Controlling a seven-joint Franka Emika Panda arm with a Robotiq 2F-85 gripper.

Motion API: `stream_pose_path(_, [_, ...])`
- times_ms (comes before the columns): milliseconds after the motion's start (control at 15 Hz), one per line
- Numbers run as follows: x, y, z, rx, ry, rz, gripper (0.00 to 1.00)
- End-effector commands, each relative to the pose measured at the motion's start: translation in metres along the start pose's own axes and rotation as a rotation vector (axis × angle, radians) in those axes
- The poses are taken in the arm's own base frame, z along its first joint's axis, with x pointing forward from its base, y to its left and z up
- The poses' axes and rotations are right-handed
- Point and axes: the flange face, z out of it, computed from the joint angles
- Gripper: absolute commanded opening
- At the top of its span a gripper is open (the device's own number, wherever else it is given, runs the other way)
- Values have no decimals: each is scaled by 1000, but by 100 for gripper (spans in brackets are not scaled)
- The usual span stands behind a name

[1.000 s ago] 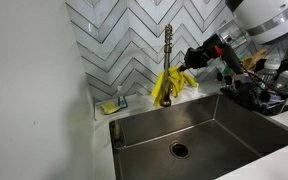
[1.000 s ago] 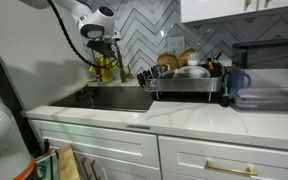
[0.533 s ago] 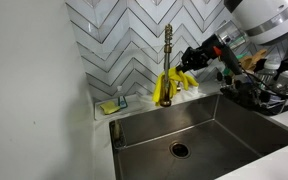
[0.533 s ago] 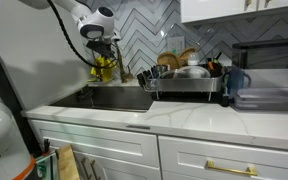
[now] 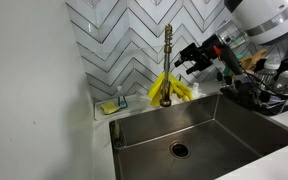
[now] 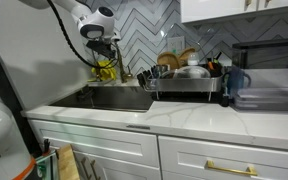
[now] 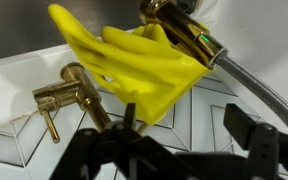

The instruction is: Hang the gloves under the tap

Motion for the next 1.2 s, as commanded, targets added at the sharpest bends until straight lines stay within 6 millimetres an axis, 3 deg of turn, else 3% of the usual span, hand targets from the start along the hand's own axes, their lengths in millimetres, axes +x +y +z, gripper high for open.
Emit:
stream_pose_path(0, [-2, -1, -7, -7, -31, 19, 100])
stream_pose_path(267, [-1, 8, -33, -47, -46, -27, 100])
stream_pose_path(533, [-4, 18, -85, -61, -125, -91, 100])
stream_pose_path(933, [-10, 8, -170, -55, -162, -156, 100])
stream_pose_path(1133, [-11, 2, -202, -82, -152, -181, 100])
